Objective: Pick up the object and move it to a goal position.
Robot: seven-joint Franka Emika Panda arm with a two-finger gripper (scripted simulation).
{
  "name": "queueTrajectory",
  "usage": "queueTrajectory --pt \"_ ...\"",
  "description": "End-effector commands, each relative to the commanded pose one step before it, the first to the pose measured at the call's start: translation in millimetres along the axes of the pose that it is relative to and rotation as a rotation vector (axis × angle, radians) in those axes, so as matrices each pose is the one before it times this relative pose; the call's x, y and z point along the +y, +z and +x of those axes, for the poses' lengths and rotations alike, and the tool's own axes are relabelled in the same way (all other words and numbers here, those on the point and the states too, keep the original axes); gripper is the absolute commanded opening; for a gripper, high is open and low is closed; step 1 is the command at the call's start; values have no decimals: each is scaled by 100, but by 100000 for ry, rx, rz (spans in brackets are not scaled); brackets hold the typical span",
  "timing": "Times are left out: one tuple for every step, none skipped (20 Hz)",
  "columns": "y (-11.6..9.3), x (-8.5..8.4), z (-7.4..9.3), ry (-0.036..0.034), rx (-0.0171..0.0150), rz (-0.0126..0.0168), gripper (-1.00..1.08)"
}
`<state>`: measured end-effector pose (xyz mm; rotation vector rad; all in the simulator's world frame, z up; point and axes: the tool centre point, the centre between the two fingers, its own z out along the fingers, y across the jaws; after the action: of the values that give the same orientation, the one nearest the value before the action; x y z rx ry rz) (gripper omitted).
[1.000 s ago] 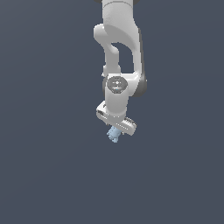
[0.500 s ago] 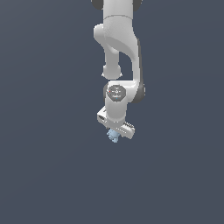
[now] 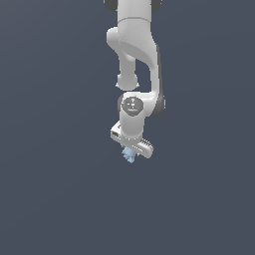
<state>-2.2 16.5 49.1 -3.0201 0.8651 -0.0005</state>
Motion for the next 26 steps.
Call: queueTrajectory --pt "-11 38 31 58 22 -6 -100" --pt "-26 -4 12 0 0 0 -100" --pt "-79 -13 35 0 0 0 -100" --pt "-131 -21 58 0 0 0 -100" --pt "-183 -30 81 0 0 0 -100" --pt "-234 -38 104 0 0 0 -100" --pt "-286 -46 127 0 0 0 -100" --pt "-337 -55 150 0 0 0 -100" --pt "-387 -63 173 0 0 0 -100" --pt "-437 -72 196 0 0 0 -100" --pt "-487 -80 218 0 0 0 -100" --pt "-536 -89 241 0 0 0 -100" --pt "-584 -97 263 0 0 0 -100" --pt "-625 -106 286 6 17 -45 -100" --pt "-677 -114 307 0 0 0 -100" --pt "-717 -121 327 0 0 0 -100" --pt "-751 -128 344 0 0 0 -100" --pt "-781 -134 360 0 0 0 -100" --pt "-805 -140 373 0 0 0 -100" --pt "-826 -145 385 0 0 0 -100" --pt "-842 -150 395 0 0 0 -100" --pt "-855 -154 404 0 0 0 -100" --pt "-864 -158 412 0 0 0 -100" --pt "-867 -161 417 0 0 0 -100" --pt "-826 -156 401 0 0 0 -100" --pt "-752 -188 357 -62 -14 -27 -100"
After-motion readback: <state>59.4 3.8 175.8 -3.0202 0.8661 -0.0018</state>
